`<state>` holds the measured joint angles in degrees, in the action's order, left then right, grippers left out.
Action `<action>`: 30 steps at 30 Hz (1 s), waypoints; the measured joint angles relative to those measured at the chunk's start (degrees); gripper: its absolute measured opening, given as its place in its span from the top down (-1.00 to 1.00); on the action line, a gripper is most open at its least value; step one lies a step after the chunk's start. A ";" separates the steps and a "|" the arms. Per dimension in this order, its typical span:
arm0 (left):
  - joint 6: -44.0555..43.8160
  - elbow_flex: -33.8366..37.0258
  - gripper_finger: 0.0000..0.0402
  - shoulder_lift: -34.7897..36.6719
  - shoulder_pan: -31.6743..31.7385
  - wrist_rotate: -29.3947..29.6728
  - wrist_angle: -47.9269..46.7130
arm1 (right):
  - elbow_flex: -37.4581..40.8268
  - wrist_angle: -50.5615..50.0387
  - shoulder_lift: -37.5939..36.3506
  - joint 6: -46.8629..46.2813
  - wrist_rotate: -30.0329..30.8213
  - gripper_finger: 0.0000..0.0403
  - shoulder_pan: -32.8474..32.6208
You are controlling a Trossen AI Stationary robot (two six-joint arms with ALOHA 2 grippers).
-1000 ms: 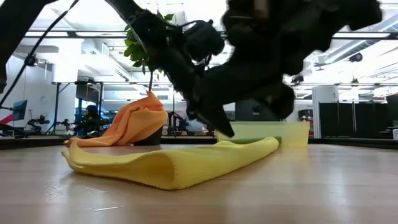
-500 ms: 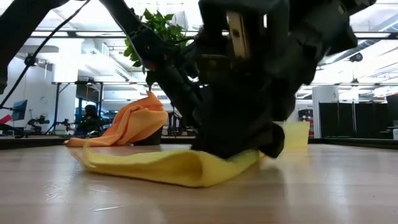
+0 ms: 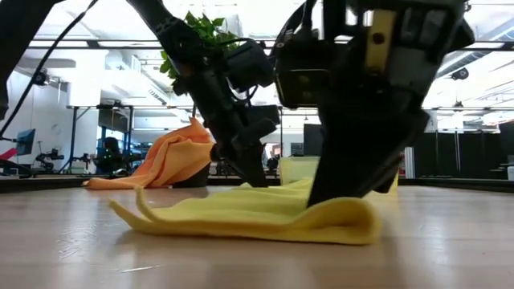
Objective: Fold microfiber towels
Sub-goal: Fold the yellow microfiber towel
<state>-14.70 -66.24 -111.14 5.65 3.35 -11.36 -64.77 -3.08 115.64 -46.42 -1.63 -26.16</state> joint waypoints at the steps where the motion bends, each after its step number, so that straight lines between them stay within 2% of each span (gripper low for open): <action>1: -0.11 0.00 1.00 0.51 -0.25 0.71 -0.93 | 0.22 0.01 -0.25 0.00 -0.08 0.96 -0.15; 4: -1.48 0.11 1.00 1.35 -0.87 3.26 -3.83 | 0.91 -0.44 -0.93 -0.23 -0.25 0.96 -0.54; 10: -1.48 0.24 1.00 2.77 -1.90 4.14 -4.73 | 2.56 -1.99 -3.89 0.26 0.13 0.96 -0.78; 12: -1.46 0.28 1.00 4.03 -2.30 4.98 -4.94 | 2.81 -1.99 -5.80 1.05 1.97 0.96 -0.78; 15: -1.32 0.47 1.00 7.18 -2.91 6.49 -4.90 | 3.89 3.88 -9.90 1.40 8.60 0.96 -0.90; 17: -1.07 1.10 1.00 9.72 -3.62 7.76 -3.57 | 7.14 13.83 -11.98 1.02 12.93 0.96 -0.95; 19: -1.18 3.41 1.00 13.17 -4.62 8.30 -1.24 | 11.90 28.95 -12.81 0.82 15.72 0.96 -0.88; 22: -2.12 9.30 1.00 19.31 -6.87 8.50 7.10 | 20.19 53.53 -13.31 0.54 18.79 0.96 0.17; 24: -3.23 14.17 1.00 23.42 -8.76 9.18 13.24 | 25.47 65.87 -13.27 0.42 19.51 0.96 1.64; 27: -4.53 21.36 1.00 29.82 -12.09 11.27 19.74 | 31.18 77.84 -13.19 0.40 19.09 0.96 4.97; 30: -7.49 26.57 1.00 34.99 -15.58 13.56 22.73 | 35.51 87.68 -14.03 0.34 12.94 0.96 10.21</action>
<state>-22.20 -39.67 -76.15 -9.94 16.91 11.37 -29.27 84.60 101.61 -46.09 11.31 -15.95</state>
